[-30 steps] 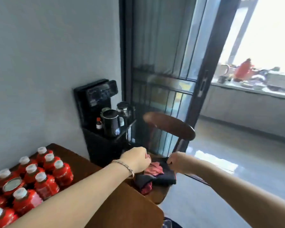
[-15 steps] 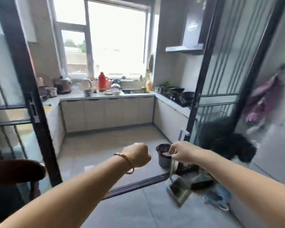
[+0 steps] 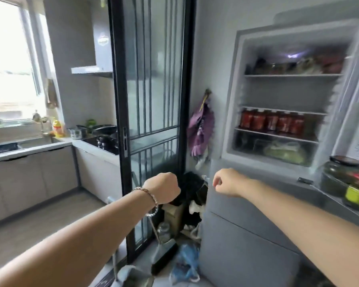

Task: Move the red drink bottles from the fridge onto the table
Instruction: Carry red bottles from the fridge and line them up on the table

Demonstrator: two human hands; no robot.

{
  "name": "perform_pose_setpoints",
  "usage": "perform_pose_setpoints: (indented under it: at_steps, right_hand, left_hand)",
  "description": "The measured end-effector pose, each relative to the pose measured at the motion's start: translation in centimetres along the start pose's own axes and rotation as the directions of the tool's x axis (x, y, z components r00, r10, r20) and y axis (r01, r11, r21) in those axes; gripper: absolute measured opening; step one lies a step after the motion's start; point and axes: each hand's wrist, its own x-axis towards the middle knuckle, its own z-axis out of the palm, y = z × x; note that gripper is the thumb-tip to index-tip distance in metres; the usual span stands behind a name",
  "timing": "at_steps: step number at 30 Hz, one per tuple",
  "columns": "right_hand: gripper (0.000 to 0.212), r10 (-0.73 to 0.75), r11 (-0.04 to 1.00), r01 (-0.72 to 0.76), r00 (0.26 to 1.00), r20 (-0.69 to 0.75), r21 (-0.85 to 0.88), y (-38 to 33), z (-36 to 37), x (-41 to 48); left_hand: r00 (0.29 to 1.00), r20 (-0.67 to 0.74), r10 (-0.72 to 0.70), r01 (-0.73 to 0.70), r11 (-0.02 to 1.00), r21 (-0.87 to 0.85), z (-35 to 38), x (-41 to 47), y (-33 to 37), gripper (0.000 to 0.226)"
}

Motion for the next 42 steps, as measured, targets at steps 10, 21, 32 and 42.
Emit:
perform_pose_setpoints:
  at_steps: [10,21,32,42]
  right_hand:
    - [0.026,0.311,0.95,-0.311,0.939,-0.147,0.021,13.5,-7.6,15.8]
    - [0.021,0.43,0.901,-0.431,0.869,-0.245,0.054,30.0,-12.8,30.2]
    - [0.074,0.519,0.765,-0.189,0.746,-0.417,0.615,43.7,-15.9,50.5]
    - [0.081,0.552,0.73,-0.006,0.594,-0.585,0.683,45.2,-14.8,54.7]
  left_hand:
    - [0.929,-0.031,0.368,-0.365,0.928,0.078,-0.1,26.7,9.7,0.031]
    - [0.862,-0.065,0.503,-0.504,0.863,-0.017,4.2,48.4,21.2,0.028]
    - [0.925,-0.179,0.336,-0.371,0.9,-0.226,7.1,64.3,28.6,0.028]
    - [0.929,-0.309,0.204,-0.32,0.862,-0.393,9.0,72.4,31.0,0.059]
